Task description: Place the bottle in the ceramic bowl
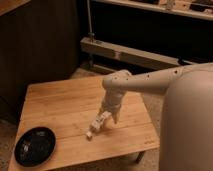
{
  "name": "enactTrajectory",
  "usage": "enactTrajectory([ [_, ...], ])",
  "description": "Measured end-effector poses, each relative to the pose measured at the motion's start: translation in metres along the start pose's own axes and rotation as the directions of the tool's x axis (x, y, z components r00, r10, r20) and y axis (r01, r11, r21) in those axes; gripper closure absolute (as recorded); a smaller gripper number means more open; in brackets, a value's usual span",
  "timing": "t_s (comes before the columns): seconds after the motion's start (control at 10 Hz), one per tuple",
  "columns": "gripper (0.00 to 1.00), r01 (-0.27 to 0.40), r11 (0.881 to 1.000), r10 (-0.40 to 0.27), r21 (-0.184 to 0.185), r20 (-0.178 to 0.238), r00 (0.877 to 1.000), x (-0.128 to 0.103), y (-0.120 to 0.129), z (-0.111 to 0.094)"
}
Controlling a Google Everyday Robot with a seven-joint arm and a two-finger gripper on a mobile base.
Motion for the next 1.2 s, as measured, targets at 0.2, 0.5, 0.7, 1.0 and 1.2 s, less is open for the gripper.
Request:
enactTrajectory([
  [0.2, 0.35, 0.021, 0.999, -0.021, -0.029, -0.008, 1.000, -0.006, 0.022, 0.012],
  [0.5, 0.35, 0.043, 0.998, -0.044, -0.045, -0.016, 0.999, -0.017, 0.035, 0.023],
  [0.7, 0.35, 0.060, 0.997, -0.061, -0.042, -0.020, 0.998, -0.019, 0.042, 0.030],
  [1.0, 0.35, 0.079, 0.997, -0.079, -0.025, -0.028, 0.996, -0.020, 0.042, 0.048],
  [1.2, 0.35, 0.086, 0.996, -0.086, -0.013, -0.034, 0.996, -0.019, 0.041, 0.056],
])
